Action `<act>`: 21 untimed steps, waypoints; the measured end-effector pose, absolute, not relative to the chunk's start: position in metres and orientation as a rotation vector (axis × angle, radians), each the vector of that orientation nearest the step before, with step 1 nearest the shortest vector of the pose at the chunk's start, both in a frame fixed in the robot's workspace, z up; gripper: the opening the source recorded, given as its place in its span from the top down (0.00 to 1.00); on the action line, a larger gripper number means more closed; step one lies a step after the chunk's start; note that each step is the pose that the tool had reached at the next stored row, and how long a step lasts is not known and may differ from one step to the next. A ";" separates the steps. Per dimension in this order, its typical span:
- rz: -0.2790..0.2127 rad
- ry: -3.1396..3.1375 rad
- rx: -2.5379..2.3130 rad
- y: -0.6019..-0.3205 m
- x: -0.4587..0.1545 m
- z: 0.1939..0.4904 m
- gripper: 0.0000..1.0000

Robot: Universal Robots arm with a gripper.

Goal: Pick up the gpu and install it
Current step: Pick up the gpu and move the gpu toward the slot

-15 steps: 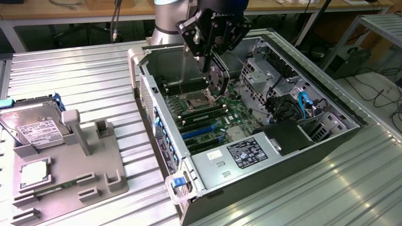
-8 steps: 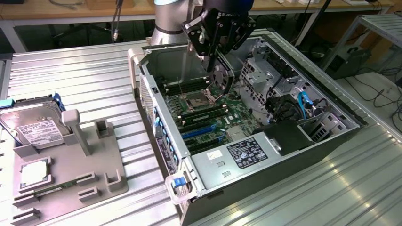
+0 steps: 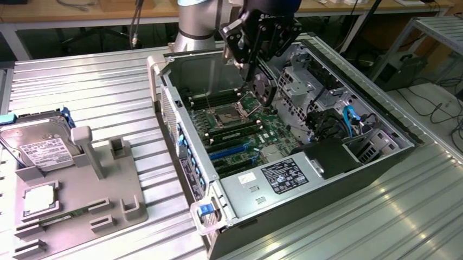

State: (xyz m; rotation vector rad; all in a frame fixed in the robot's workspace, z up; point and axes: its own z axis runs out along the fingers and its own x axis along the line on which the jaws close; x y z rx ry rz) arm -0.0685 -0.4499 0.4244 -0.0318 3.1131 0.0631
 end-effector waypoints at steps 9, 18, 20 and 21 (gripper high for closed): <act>0.063 3.113 -0.032 -0.450 -0.041 0.424 0.72; 0.063 3.113 -0.032 -0.450 -0.013 0.423 0.72; 0.063 3.113 -0.032 -0.450 -0.010 0.423 0.72; 0.063 3.113 -0.032 -0.450 -0.010 0.423 0.72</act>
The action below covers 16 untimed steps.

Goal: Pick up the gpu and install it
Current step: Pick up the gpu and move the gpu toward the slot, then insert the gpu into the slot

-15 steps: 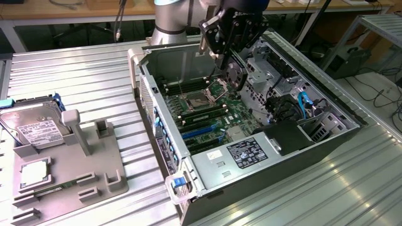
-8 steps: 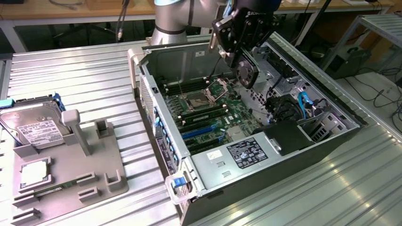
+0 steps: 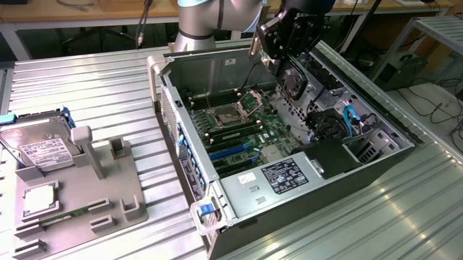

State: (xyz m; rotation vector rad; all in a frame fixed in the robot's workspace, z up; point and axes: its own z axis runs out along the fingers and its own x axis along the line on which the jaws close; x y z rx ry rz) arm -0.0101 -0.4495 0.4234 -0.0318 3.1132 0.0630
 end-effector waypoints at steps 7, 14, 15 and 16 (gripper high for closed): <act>0.063 3.113 -0.032 -0.450 -0.010 0.423 0.72; 0.063 3.113 -0.040 -0.449 -0.010 0.423 0.72; 0.063 3.113 -0.052 -0.450 -0.010 0.423 0.72; 0.064 3.113 -0.070 -0.450 -0.010 0.423 0.72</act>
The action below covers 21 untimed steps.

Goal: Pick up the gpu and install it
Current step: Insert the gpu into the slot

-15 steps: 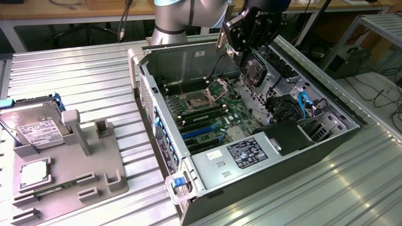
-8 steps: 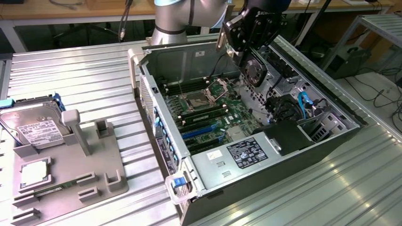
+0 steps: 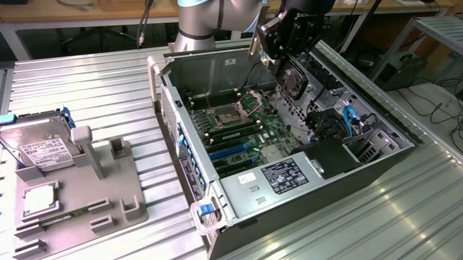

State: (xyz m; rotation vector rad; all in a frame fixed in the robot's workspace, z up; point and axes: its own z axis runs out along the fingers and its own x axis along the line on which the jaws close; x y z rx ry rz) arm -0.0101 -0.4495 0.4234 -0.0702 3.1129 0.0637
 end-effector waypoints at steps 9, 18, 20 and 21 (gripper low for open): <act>0.065 3.111 -0.165 -0.450 -0.010 0.423 0.72; 0.066 3.108 -0.217 -0.450 -0.010 0.423 0.72; 0.066 3.107 -0.237 -0.449 -0.010 0.423 0.72; 0.066 3.106 -0.250 -0.449 -0.010 0.423 0.72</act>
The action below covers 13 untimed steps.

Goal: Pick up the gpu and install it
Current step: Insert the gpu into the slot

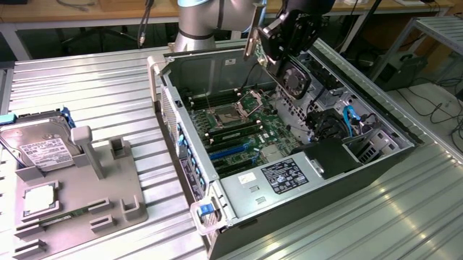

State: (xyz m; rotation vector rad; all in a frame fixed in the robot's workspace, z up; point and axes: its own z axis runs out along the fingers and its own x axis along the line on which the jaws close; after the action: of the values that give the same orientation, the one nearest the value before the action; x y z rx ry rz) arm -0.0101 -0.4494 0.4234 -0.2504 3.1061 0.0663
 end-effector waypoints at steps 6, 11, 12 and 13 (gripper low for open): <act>0.067 3.101 -0.313 -0.449 -0.010 0.423 0.72; 0.068 3.099 -0.347 -0.449 -0.010 0.423 0.72; 0.068 3.098 -0.353 -0.450 -0.010 0.423 0.72; 0.068 3.098 -0.358 -0.450 -0.010 0.423 0.72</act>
State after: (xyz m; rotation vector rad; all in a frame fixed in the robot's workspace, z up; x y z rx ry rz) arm -0.0100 -0.4496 0.4232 -0.3581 3.0975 0.0682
